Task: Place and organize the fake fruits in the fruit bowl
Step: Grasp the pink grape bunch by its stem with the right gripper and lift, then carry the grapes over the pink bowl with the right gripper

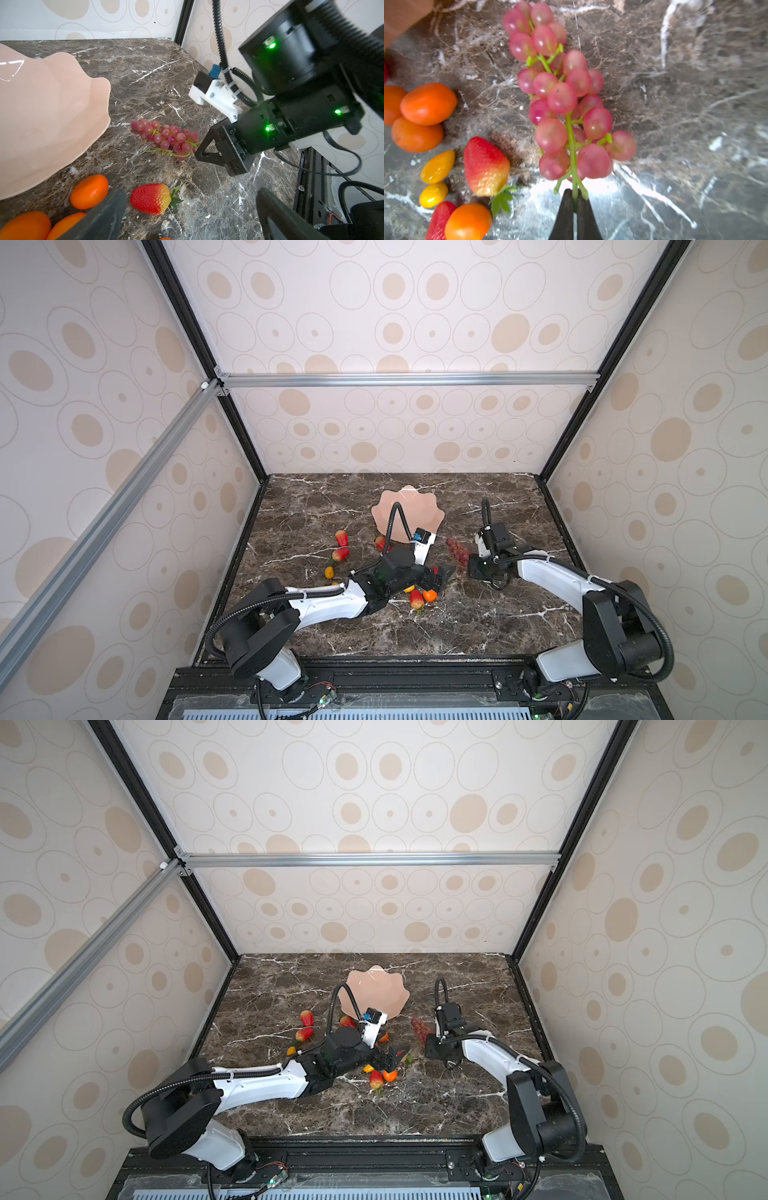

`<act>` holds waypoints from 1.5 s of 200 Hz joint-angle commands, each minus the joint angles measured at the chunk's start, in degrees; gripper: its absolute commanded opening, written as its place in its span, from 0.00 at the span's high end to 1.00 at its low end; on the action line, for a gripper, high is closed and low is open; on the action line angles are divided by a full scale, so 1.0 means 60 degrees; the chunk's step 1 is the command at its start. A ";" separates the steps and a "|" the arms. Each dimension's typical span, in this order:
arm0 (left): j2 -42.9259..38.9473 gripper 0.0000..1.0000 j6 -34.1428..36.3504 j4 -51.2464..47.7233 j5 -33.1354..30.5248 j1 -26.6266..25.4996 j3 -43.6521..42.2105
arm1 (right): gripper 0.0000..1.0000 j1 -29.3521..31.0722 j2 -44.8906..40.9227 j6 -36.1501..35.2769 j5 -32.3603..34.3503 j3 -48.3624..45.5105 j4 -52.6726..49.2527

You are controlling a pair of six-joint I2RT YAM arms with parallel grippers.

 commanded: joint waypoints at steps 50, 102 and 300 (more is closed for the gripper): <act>-0.0179 0.02 -0.0003 -0.0144 -0.0411 -0.0085 0.0638 | 1.00 0.0036 -0.2265 0.0165 0.0939 0.0188 -0.1292; -0.0586 0.02 -0.0298 -0.0557 -0.0961 0.0299 0.0721 | 1.00 0.0032 -0.2935 -0.0258 0.1168 0.1269 -0.2177; -0.2875 0.02 -0.1227 -0.1542 -0.0260 0.4056 -0.0829 | 1.00 0.0797 0.0710 -0.0549 -0.1073 0.6053 -0.1755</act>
